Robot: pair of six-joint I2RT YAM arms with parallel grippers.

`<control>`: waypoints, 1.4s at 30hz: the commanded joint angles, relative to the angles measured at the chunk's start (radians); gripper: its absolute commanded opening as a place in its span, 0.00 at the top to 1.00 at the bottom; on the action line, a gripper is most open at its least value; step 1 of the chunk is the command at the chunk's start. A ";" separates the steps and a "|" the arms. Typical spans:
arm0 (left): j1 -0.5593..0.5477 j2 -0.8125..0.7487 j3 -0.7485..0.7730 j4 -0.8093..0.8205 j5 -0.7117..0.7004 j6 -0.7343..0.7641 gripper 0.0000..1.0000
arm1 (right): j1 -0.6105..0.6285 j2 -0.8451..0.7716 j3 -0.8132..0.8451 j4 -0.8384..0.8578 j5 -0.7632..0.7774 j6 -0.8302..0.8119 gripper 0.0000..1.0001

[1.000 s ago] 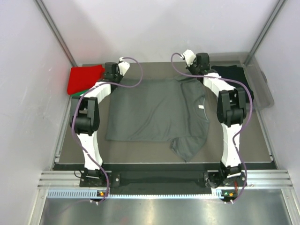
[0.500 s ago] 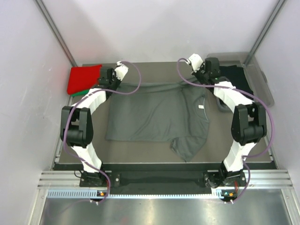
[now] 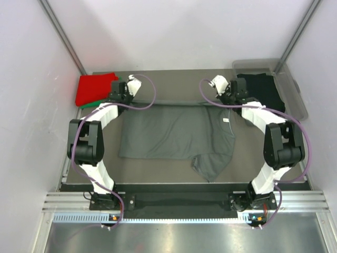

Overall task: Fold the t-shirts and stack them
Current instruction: Fold the tshirt

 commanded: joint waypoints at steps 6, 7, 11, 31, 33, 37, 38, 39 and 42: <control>0.012 -0.065 -0.045 0.019 0.004 -0.010 1.00 | 0.004 -0.090 -0.039 0.036 -0.021 0.021 1.00; 0.012 -0.068 -0.052 0.011 0.015 -0.001 1.00 | 0.002 -0.093 -0.051 0.036 -0.023 0.026 1.00; 0.013 -0.074 -0.081 0.005 0.023 0.004 1.00 | 0.004 -0.104 -0.096 0.050 -0.030 0.033 1.00; 0.013 -0.152 -0.109 -0.136 -0.026 0.044 0.89 | 0.004 -0.205 -0.228 0.001 -0.099 0.047 1.00; 0.013 -0.250 -0.199 -0.113 -0.030 0.041 0.57 | 0.007 -0.262 -0.258 -0.072 -0.150 0.064 0.86; 0.013 -0.421 -0.316 0.032 -0.025 0.050 0.22 | 0.005 -0.374 -0.303 -0.140 -0.230 0.069 0.55; 0.012 -0.430 -0.316 0.042 0.007 0.053 0.22 | 0.005 -0.388 -0.308 -0.131 -0.231 0.070 0.53; 0.009 -0.400 -0.266 0.021 0.018 0.033 0.22 | 0.004 -0.391 -0.298 -0.103 -0.227 0.073 0.49; 0.007 -0.285 -0.145 -0.076 0.079 -0.037 0.28 | 0.005 -0.283 -0.186 -0.130 -0.236 0.078 0.47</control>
